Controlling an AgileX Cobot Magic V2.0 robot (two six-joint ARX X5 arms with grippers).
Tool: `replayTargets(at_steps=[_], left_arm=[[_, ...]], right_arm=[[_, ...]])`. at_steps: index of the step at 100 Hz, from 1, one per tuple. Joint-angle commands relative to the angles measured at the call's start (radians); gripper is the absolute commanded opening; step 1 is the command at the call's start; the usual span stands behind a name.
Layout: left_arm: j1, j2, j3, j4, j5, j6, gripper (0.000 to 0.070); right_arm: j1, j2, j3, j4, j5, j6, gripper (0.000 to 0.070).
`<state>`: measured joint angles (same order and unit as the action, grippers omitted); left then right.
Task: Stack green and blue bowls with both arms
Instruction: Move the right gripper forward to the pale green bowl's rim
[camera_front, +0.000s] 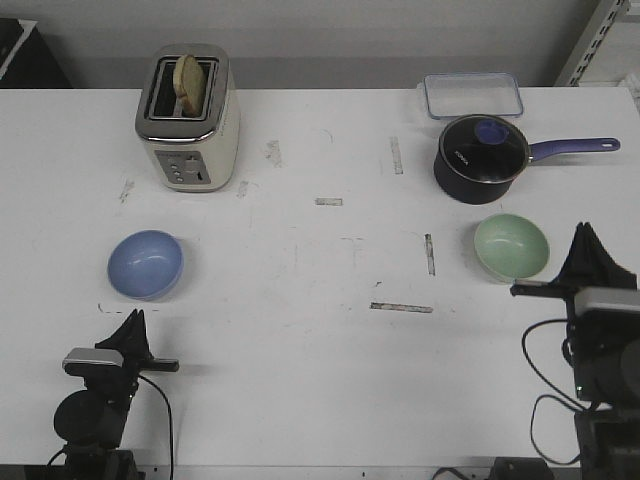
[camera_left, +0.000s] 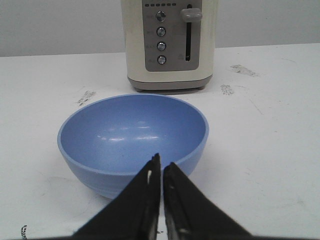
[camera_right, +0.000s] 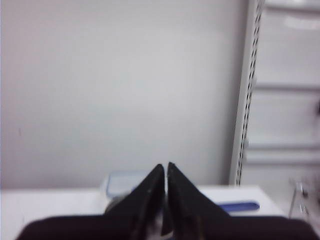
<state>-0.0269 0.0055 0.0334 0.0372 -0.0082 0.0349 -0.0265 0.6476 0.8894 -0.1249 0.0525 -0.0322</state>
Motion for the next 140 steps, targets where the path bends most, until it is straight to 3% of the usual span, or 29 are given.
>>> replayTargets(at_steps=[1,9,24,37,60,102,114,121,127,133,140], left_arm=[[0.000,-0.001,-0.021,0.010,0.001,-0.001,0.0001],[0.000,-0.001,-0.021,0.010,0.001,-0.002,0.0001],[0.000,-0.001,-0.021,0.010,0.001,-0.001,0.0001],[0.000,-0.001,-0.021,0.010,0.001,-0.002,0.0001],[0.000,-0.001,-0.021,0.010,0.001,-0.002,0.0001],[0.000,-0.001,-0.021,0.010,0.001,-0.002,0.0001],[0.000,-0.001,-0.021,0.010,0.001,-0.001,0.0001],[0.000,-0.001,-0.021,0.010,0.001,-0.001,0.0001],[0.000,-0.001,-0.021,0.010,0.001,-0.001,0.0001],[0.000,-0.001,-0.021,0.010,0.001,-0.001,0.0001],[0.000,-0.001,-0.021,0.010,0.001,-0.001,0.0001]], right_arm=[[-0.002,0.109,0.140,-0.122,-0.001,-0.011,0.0178],[-0.010,0.214,0.254,-0.245,-0.001,-0.023,0.0282],[-0.073,0.369,0.375,-0.414,-0.002,-0.103,0.0322],[-0.156,0.470,0.388,-0.486,-0.016,-0.105,0.0470],[-0.287,0.666,0.388,-0.579,-0.134,-0.138,0.0496],[-0.313,0.999,0.388,-0.554,-0.164,-0.137,0.0492],[-0.312,1.048,0.388,-0.544,-0.188,-0.135,0.0400],[-0.312,1.063,0.388,-0.539,-0.188,-0.130,0.0276],[-0.312,1.069,0.388,-0.536,-0.188,-0.130,0.0116],[-0.312,1.069,0.388,-0.532,-0.187,-0.130,0.0003],[-0.312,1.068,0.388,-0.525,-0.187,-0.130,0.0000]])
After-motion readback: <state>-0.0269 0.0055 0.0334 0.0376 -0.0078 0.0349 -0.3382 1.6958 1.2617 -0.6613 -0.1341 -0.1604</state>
